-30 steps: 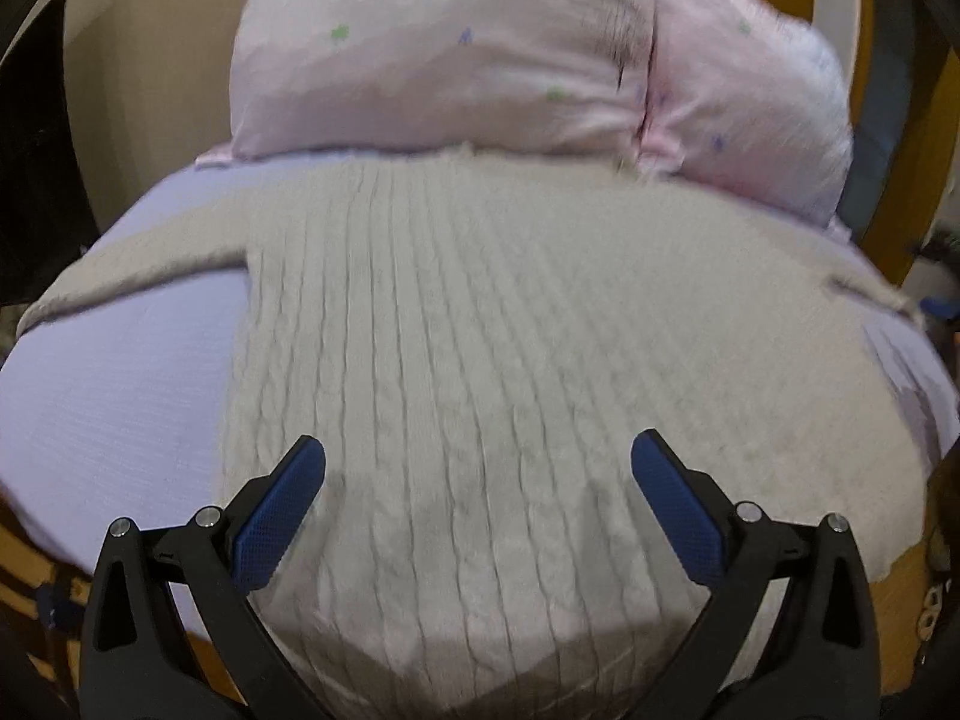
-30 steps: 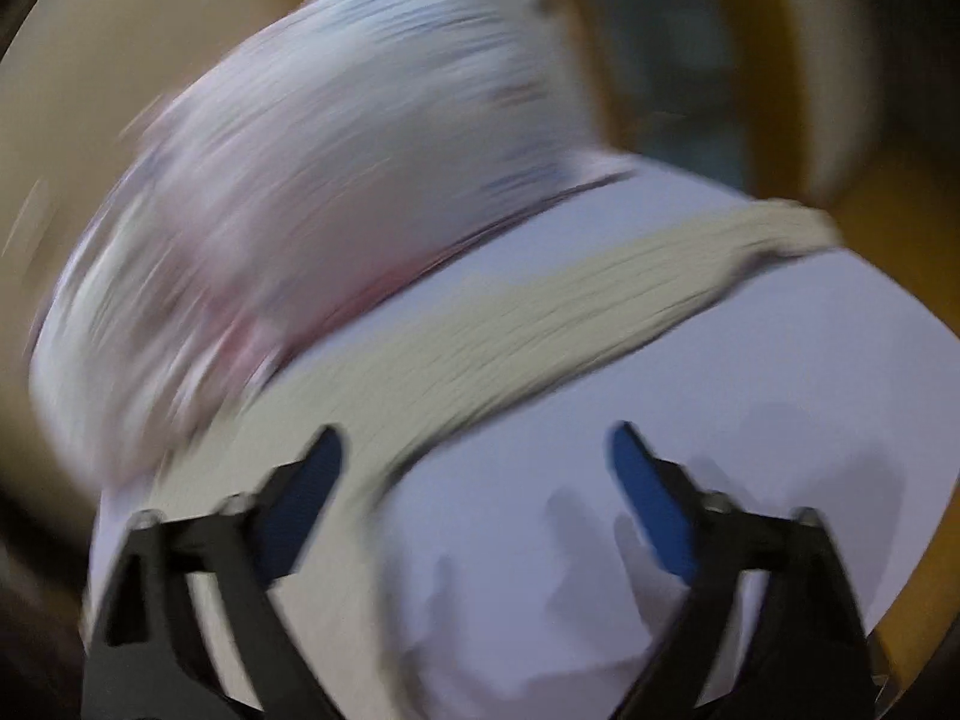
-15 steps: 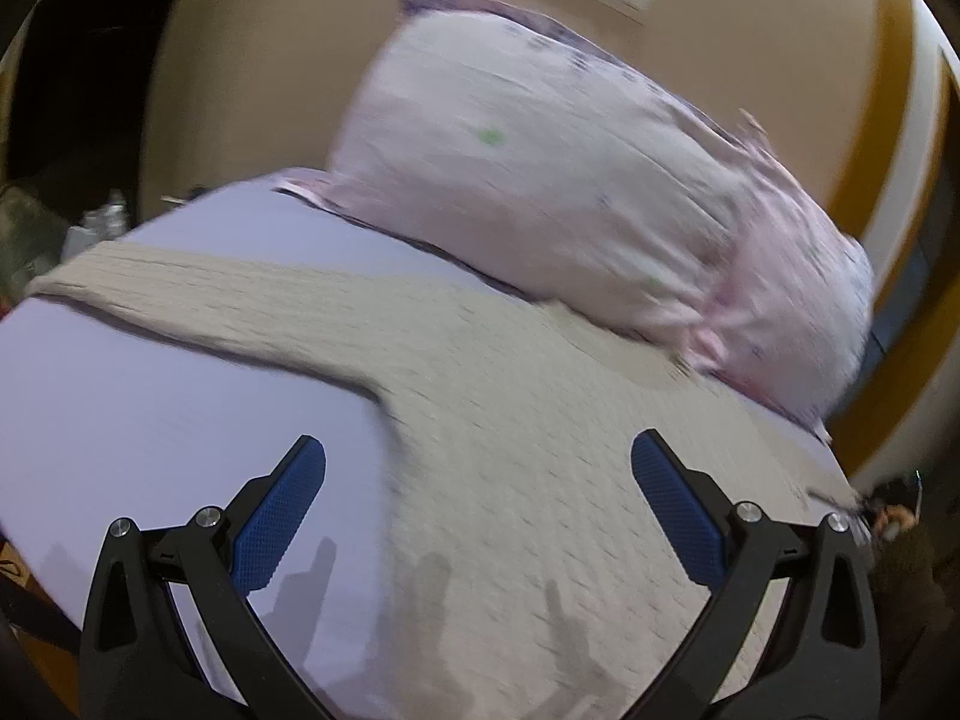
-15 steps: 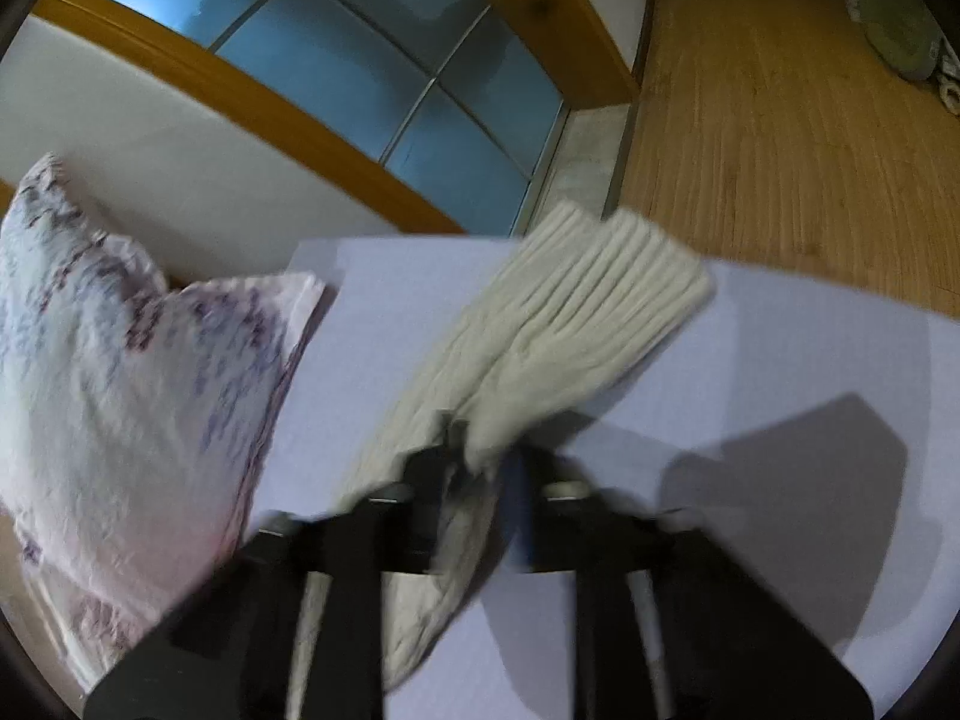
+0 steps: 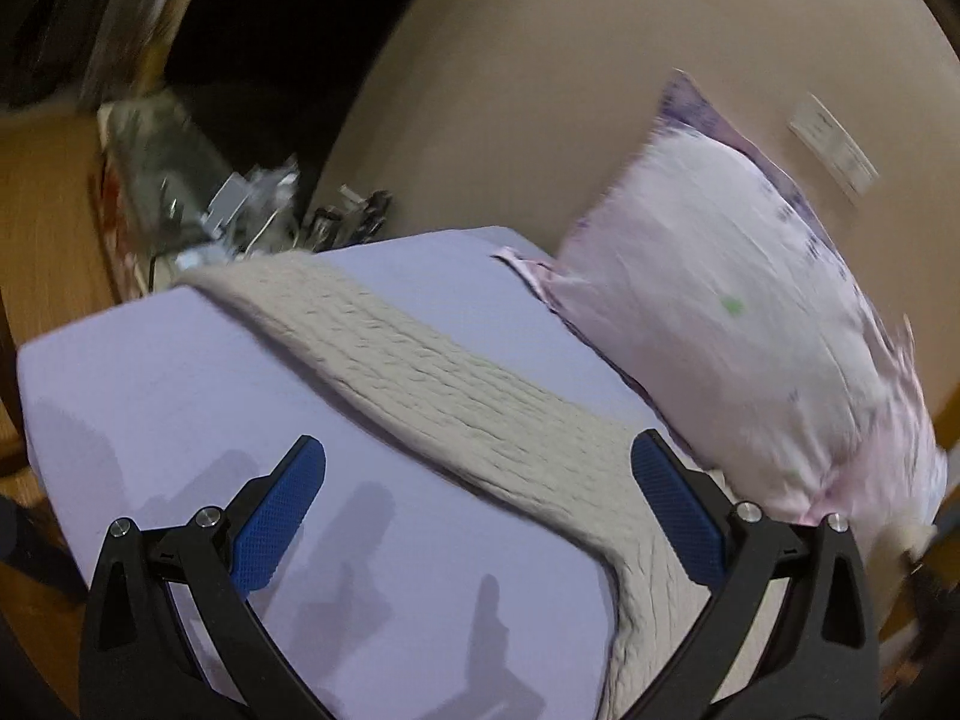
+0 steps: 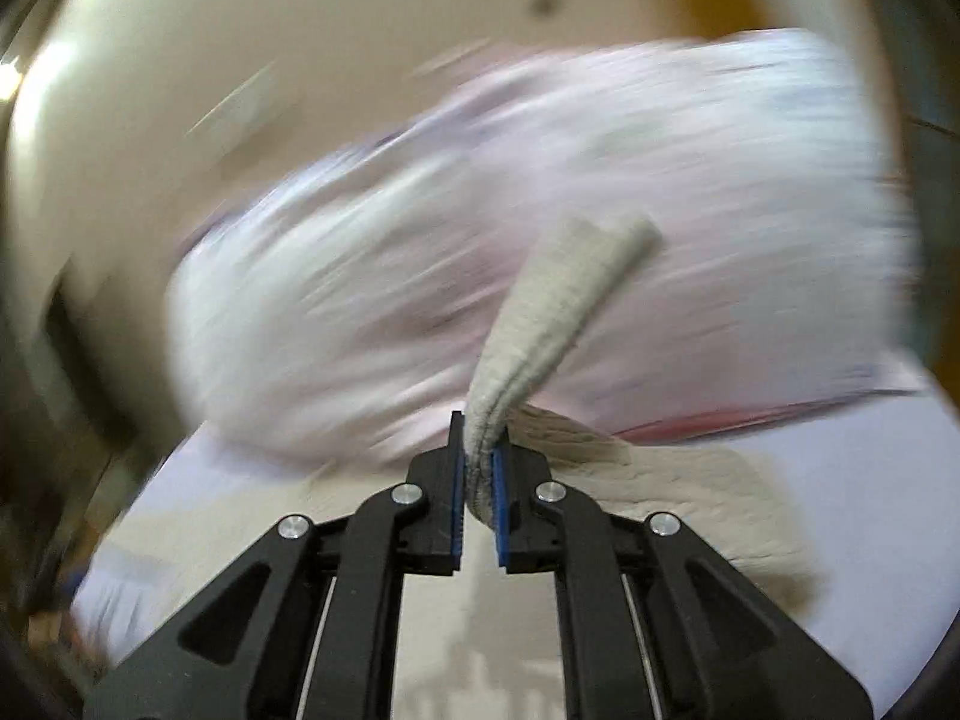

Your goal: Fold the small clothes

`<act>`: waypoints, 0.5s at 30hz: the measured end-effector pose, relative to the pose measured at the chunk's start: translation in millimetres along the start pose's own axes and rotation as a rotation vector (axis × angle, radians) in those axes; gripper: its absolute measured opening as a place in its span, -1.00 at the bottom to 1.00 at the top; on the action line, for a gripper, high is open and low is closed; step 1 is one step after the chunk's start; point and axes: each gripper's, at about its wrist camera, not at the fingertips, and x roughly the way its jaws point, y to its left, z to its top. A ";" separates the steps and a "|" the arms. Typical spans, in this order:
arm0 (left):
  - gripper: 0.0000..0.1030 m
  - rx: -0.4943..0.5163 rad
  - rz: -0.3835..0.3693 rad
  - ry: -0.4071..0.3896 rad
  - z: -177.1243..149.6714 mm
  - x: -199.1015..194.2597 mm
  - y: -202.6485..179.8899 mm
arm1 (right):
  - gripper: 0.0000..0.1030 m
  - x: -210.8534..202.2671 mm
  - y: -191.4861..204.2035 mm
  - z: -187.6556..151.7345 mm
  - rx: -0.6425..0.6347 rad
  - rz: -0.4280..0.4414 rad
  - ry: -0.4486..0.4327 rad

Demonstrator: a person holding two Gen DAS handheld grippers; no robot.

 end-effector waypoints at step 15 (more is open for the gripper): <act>0.40 -0.343 0.028 0.075 48.7 60.4 81.6 | 0.53 -12.7 -11.4 -34.5 0.062 0.042 0.108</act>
